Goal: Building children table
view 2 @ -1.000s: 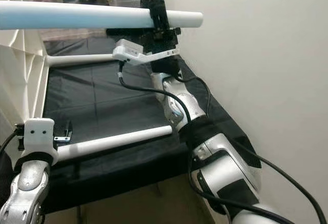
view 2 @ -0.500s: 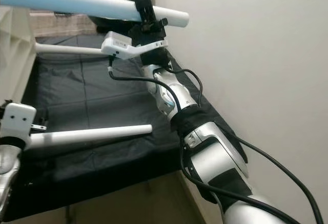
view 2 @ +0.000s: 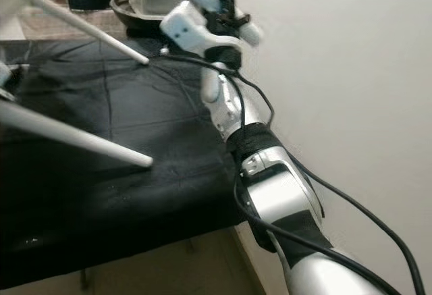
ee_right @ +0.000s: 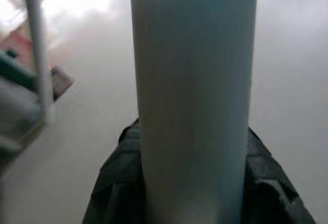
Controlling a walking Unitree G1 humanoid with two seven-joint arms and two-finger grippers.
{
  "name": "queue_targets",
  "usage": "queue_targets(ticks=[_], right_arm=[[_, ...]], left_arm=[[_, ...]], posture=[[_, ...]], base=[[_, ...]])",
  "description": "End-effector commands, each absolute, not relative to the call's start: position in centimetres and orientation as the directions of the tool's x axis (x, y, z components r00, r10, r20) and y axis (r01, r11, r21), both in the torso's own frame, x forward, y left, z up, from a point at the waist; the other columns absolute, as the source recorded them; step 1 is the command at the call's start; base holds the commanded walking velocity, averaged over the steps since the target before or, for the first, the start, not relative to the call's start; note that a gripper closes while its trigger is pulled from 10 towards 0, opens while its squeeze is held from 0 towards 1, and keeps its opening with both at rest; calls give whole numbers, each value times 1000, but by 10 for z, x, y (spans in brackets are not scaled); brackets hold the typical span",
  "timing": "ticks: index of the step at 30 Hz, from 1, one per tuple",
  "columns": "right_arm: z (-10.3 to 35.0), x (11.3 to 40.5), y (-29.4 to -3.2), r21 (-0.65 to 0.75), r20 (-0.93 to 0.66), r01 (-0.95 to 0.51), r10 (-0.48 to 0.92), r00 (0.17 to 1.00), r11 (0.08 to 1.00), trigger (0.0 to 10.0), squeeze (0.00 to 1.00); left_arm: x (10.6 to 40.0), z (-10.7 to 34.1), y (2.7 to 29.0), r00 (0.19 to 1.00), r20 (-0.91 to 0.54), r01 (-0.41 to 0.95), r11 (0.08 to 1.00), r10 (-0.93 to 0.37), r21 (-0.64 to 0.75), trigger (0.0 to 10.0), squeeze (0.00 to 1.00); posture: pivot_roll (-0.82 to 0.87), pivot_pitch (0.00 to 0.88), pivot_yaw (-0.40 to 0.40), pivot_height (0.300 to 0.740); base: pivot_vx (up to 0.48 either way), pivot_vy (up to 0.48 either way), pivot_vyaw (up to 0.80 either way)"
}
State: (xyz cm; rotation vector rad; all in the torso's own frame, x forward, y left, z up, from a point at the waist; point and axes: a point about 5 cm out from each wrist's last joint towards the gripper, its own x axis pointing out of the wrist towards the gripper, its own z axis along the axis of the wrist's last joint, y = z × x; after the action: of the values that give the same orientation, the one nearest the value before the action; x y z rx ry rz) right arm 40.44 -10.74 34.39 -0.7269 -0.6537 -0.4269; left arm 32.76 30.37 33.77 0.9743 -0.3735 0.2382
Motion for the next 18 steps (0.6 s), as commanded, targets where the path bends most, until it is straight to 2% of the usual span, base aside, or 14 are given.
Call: queue_targets(ticks=[1,3,4,7,9,11,13,14,15,16,17,18], right_arm=[[307,416,-176,-311,361,551,-440,822,774,0,0],[307,416,-176,-311,361,551,-440,822,774,0,0],[295,418,-179,-255,269,520,-457,848,815,0,0],[287,419,-179,-223,219,504,-461,860,835,0,0],[262,419,-178,-130,60,471,-467,882,872,0,0],[262,419,-178,-130,60,471,-467,882,872,0,0],[230,417,-174,-39,-108,451,-452,885,892,0,0],[230,417,-174,-39,-108,451,-452,885,892,0,0],[219,416,-170,-14,-161,439,-436,886,898,0,0],[219,416,-170,-14,-161,439,-436,886,898,0,0],[207,414,-164,9,-214,426,-415,884,905,0,0],[207,414,-164,9,-214,426,-415,884,905,0,0]], left_arm=[[321,390,335,860,490,-494,461,138,737,10000,0],[321,390,335,860,490,-494,461,138,737,10000,0],[324,400,330,857,503,-497,442,114,747,10000,0],[326,405,327,856,508,-497,431,99,753,10000,0],[333,412,311,854,518,-484,430,44,762,10000,0],[333,412,311,854,518,-484,430,44,762,10000,0],[346,412,287,858,512,-436,470,-42,768,10000,0],[346,412,287,858,512,-436,470,-42,768,10000,0],[352,407,275,863,499,-399,496,-82,771,10000,0],[352,407,275,863,499,-399,496,-82,771,10000,0],[358,392,260,872,471,-342,521,-135,782,10000,0],[358,392,260,872,471,-342,521,-135,782,10000,0]], posture=[[167,66,-47,740],[167,66,-47,740],[166,66,-42,740],[166,66,-42,740],[170,62,-35,740],[170,62,-35,740],[167,58,-27,740],[167,58,-27,740],[166,56,-28,740],[166,56,-28,740],[164,55,-28,740],[164,55,-28,740]], base=[[0,0,0],[0,0,0],[0,0,0],[0,0,0],[0,0,0],[0,0,0],[0,0,0],[0,0,0],[0,0,0],[0,0,0],[0,0,0],[0,0,0]])
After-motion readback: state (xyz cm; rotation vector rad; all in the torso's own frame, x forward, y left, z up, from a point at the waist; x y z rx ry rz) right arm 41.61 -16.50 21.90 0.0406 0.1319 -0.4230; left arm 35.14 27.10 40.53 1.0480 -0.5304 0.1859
